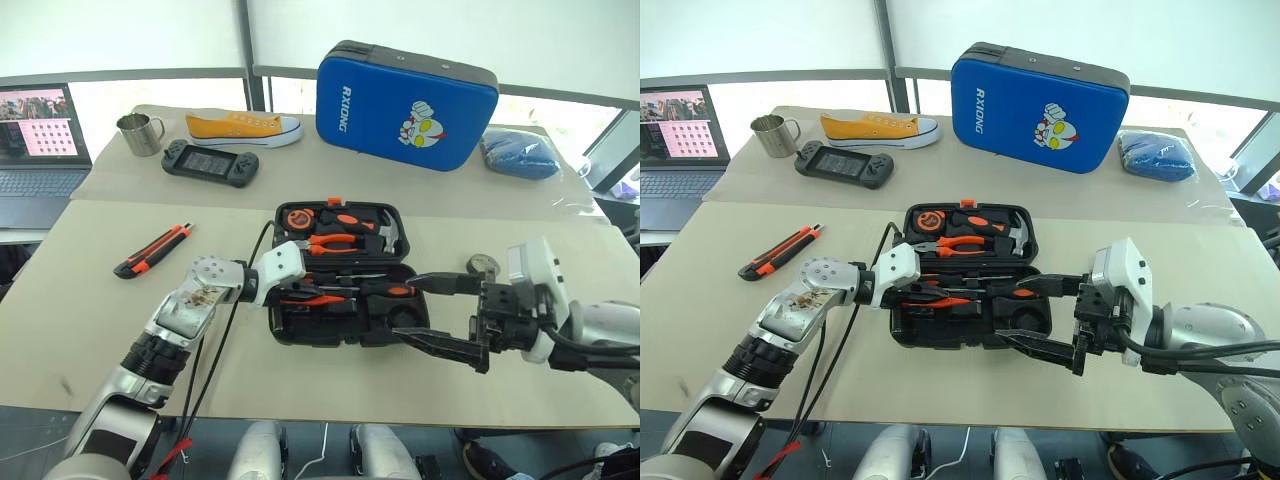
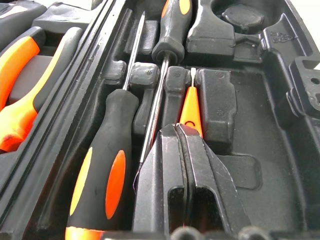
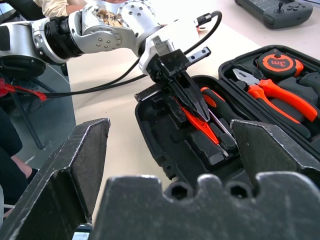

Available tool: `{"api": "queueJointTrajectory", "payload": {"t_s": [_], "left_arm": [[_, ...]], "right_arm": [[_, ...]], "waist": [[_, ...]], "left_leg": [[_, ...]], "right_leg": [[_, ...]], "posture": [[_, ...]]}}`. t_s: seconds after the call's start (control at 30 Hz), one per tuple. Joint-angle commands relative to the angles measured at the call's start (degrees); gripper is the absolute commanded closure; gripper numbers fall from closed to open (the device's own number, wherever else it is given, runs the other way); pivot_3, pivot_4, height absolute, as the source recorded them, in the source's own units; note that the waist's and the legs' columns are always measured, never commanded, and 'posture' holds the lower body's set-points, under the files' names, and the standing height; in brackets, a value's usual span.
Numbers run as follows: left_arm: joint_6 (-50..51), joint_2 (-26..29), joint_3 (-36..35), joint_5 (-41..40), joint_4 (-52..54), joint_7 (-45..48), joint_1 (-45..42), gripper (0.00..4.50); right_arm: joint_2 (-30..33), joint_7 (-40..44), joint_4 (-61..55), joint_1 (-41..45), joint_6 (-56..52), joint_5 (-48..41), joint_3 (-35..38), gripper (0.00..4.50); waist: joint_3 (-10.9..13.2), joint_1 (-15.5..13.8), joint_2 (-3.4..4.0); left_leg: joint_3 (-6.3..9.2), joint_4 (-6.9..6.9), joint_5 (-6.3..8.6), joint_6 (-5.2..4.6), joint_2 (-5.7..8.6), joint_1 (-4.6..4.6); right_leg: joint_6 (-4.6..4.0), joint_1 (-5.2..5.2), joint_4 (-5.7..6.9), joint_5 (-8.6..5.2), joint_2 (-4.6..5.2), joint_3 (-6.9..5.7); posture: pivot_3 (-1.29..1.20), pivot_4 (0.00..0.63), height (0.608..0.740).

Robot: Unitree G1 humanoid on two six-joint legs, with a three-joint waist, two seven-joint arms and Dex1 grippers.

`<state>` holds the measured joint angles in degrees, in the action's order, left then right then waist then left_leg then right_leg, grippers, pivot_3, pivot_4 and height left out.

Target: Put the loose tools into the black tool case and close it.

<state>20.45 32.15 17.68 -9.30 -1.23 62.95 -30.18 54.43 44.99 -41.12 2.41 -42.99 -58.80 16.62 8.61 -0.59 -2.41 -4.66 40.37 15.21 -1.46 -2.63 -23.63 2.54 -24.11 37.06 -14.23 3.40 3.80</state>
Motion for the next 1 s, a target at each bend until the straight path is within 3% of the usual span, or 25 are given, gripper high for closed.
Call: {"api": "queueJointTrajectory", "payload": {"t_s": [0.03,0.07,0.1,0.13,0.27,0.37,0.47,0.6,0.73,0.83,1.0], "left_arm": [[3.72,2.98,-4.08,-2.28,4.94,-0.19,2.08,4.43],[6.45,4.15,-6.61,-3.99,7.1,-0.68,2.73,4.43],[9.06,5.29,-9.05,-5.8,9.19,-1.12,3.42,3.93],[11.87,6.8,-12.18,-8.03,11.6,-1.41,4.56,3.77],[18.24,10.96,-21.24,-13.21,18.25,-3.59,9.15,2.4],[21.38,15.83,-35.58,-14.2,21.67,-5.3,20.04,1.2],[17.27,19.05,-45.43,-10.29,18.56,-6.47,30.91,0.07],[10.78,21.02,-52.81,-7.43,10.75,-6.95,38.49,0.07],[8.21,24.05,-54.2,-7.45,5.6,-5.86,38.3,0.07],[5.86,28.11,-50.56,-6.59,0.25,-4.17,34.09,0.07],[0.85,33.67,-36.18,-1.53,-14.97,-0.71,17.06,0.07]], "right_arm": [[0.63,0.61,-0.2,1.79,0.29,-0.39,0.36,0.0],[0.6,0.97,0.02,2.33,0.48,-0.04,-0.13,0.0],[0.57,1.38,0.31,2.85,0.71,0.35,-0.54,0.0],[0.44,1.75,0.86,3.75,0.98,0.88,-1.18,0.0],[-0.18,3.07,2.98,6.84,1.77,2.57,-3.3,0.0],[-1.12,6.04,5.54,11.83,3.41,5.28,-7.16,0.0],[-2.4,8.76,8.17,16.27,4.45,7.11,-10.15,0.0],[-3.9,11.67,11.76,20.25,4.9,8.91,-12.7,0.0],[-4.54,14.34,13.69,21.76,5.52,10.74,-14.24,0.0],[-5.25,14.78,13.72,22.16,5.3,11.12,-14.47,0.0],[-5.82,14.22,11.68,21.15,4.31,10.34,-13.67,0.0]], "waist": [[0.0,0.26,0.0],[0.0,0.36,0.0],[0.0,0.54,0.0],[0.0,0.62,0.0],[0.01,1.02,0.02],[0.01,1.37,0.02],[0.02,2.21,0.0],[0.04,1.18,0.02],[0.04,-0.06,-0.04],[0.02,-0.27,-0.06],[0.03,-0.07,-0.05]], "left_leg": [[0.0,-0.01,0.0,0.0,-0.01,0.0],[0.0,-0.01,0.0,0.0,-0.03,0.0],[0.0,-0.02,0.0,0.0,-0.06,0.01],[0.0,-0.03,0.0,0.0,-0.08,-0.01],[0.0,-0.04,0.0,0.0,-0.15,-0.01],[0.0,-0.09,0.0,0.01,-0.16,0.02],[-0.14,-0.37,0.01,0.02,-0.2,0.22],[-0.15,-0.55,-0.03,0.07,-0.2,0.4],[-0.2,-0.52,-0.04,0.1,-0.18,0.37],[-0.22,-0.52,-0.04,0.11,-0.19,0.37],[-0.44,-0.55,-0.06,0.15,-0.12,0.33]], "right_leg": [[0.0,-0.01,0.0,0.0,-0.01,0.0],[-0.01,-0.03,0.02,0.0,-0.02,0.01],[-0.01,-0.03,0.02,0.0,-0.04,0.01],[-0.01,-0.08,0.03,0.0,-0.04,0.01],[-0.01,-0.09,0.02,0.0,-0.01,0.01],[-0.01,-0.07,-0.01,0.0,0.03,0.01],[-0.08,-0.1,-0.03,-0.01,0.02,0.13],[-0.22,-0.08,-0.01,-0.09,0.03,0.04],[-0.21,-0.06,-0.06,-0.08,0.18,-0.05],[-0.23,-0.06,-0.06,-0.07,0.18,-0.1],[-0.28,-0.11,-0.02,-0.04,0.1,-0.12]], "posture": [[0.0,0.15,0.74],[0.0,0.15,0.74],[0.0,0.15,0.74],[0.0,0.15,0.74],[0.0,0.15,0.74],[0.0,0.15,0.74],[0.0,0.15,0.74],[0.0,0.15,0.74],[0.0,0.15,0.74],[0.0,0.15,0.74],[0.0,0.15,0.74]]}}
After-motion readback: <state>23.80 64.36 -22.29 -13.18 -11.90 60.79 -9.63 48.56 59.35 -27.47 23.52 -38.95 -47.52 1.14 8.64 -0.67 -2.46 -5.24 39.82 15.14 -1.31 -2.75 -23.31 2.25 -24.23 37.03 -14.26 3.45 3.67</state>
